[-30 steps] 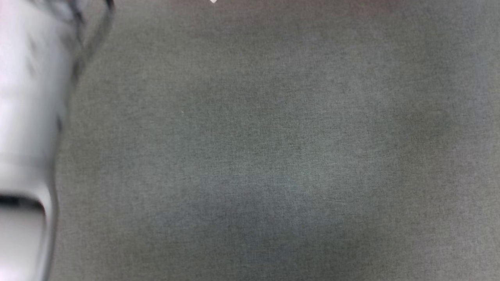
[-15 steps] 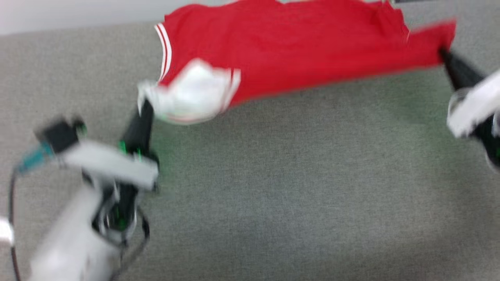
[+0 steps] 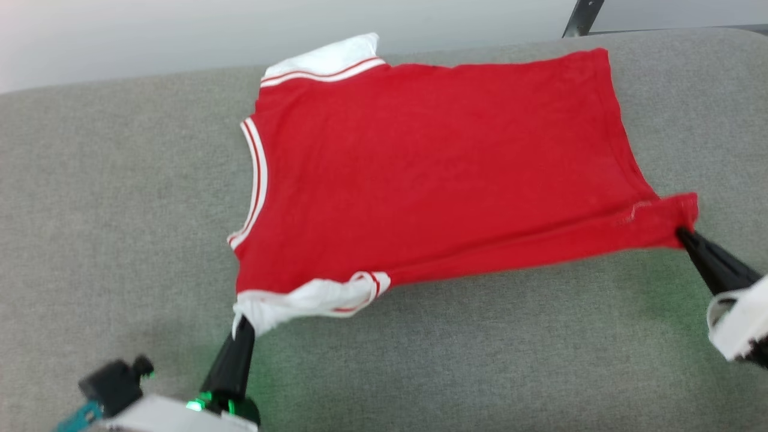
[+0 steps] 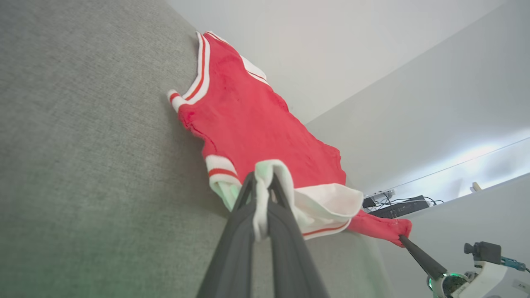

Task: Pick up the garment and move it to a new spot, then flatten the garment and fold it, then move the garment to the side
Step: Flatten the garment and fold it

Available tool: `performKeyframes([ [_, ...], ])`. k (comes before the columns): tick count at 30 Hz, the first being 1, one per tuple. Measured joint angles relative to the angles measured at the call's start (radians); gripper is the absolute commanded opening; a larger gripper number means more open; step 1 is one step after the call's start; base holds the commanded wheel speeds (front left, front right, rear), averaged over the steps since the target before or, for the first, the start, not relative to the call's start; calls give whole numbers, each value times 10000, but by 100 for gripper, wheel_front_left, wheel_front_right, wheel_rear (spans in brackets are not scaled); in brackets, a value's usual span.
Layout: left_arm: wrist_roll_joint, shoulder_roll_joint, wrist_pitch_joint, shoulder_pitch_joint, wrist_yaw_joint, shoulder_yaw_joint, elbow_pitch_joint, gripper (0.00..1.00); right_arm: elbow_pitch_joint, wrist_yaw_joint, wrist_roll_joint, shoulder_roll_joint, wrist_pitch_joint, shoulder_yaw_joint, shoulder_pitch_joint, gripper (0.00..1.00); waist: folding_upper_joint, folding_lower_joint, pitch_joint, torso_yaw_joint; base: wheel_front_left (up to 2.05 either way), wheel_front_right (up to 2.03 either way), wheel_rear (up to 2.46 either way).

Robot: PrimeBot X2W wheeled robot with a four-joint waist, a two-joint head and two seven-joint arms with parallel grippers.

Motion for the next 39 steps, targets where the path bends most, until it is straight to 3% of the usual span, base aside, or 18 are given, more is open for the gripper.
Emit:
performKeyframes([
  [9,443,307,19,1666,1083,255,-2322,0,-2075,0,-859,656,1244,-2374,2489,0,0,0,319,19,0,0,0],
  [15,775,491,326,1162,1312,165,-2552,0,-2951,0,-1505,1522,2115,-3179,2817,0,0,0,484,31,0,0,0],
  [20,1540,372,587,-607,1488,-113,-1682,0,-2915,0,-2127,2057,2506,-3616,1901,0,0,0,633,49,0,0,0],
  [28,1741,-213,677,-3398,1392,12,508,0,-1812,0,-3087,2663,2805,-3858,247,0,0,0,1162,14,0,0,0],
  [39,2163,-447,617,-4780,957,-322,3200,0,-242,0,-3404,3093,2479,-3593,-331,0,0,0,1855,-172,0,0,0],
])
